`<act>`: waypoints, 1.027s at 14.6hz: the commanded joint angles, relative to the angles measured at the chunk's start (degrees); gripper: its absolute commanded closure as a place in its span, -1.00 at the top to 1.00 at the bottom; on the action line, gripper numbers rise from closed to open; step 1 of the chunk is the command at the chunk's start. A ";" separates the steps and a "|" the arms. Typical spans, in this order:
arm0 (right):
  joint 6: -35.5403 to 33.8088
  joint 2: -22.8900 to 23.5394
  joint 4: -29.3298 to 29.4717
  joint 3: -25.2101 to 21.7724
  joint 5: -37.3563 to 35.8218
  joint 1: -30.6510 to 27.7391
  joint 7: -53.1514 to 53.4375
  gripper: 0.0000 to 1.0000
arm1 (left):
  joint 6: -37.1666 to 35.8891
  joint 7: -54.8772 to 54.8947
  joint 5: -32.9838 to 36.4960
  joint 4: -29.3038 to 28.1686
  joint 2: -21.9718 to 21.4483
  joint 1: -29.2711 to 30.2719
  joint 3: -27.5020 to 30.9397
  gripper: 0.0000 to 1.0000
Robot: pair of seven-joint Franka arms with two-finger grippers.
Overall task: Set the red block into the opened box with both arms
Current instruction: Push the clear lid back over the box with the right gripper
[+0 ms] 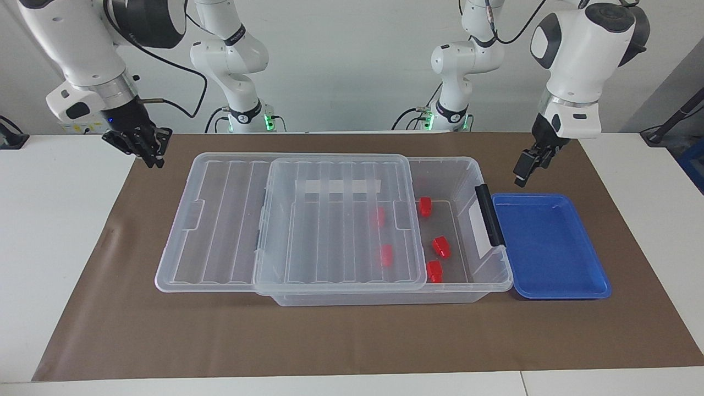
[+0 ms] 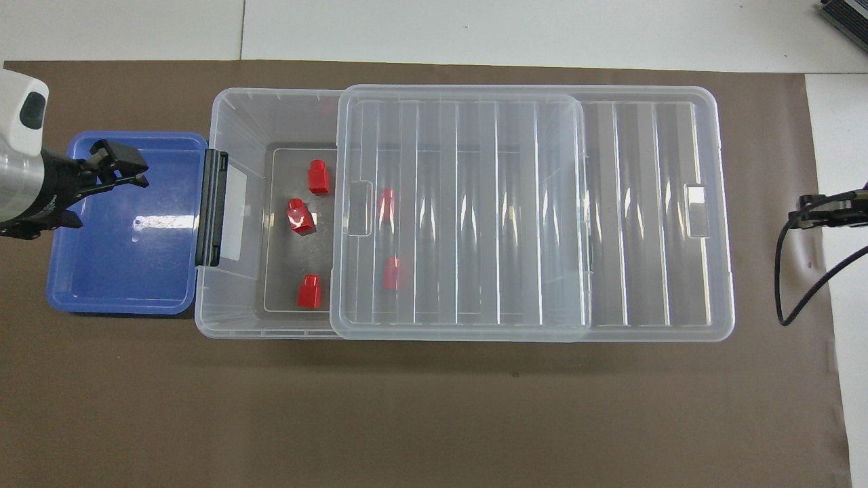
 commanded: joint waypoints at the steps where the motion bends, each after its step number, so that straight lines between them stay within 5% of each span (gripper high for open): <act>1: 5.10 2.47 -1.22 0.43 1.52 -1.31 -6.12 -1.00 | -0.46 4.74 -0.97 -1.37 -1.37 0.62 -0.28 1.00; 7: 10.92 7.92 -1.22 0.51 3.01 -3.42 -12.72 -1.00 | 1.63 5.00 -1.06 -1.73 -1.46 -0.78 -0.72 1.00; 15: 11.71 9.51 -1.22 0.86 8.20 0.97 -9.13 -1.00 | 2.25 12.91 -1.06 -1.72 -1.37 0.09 -0.54 1.00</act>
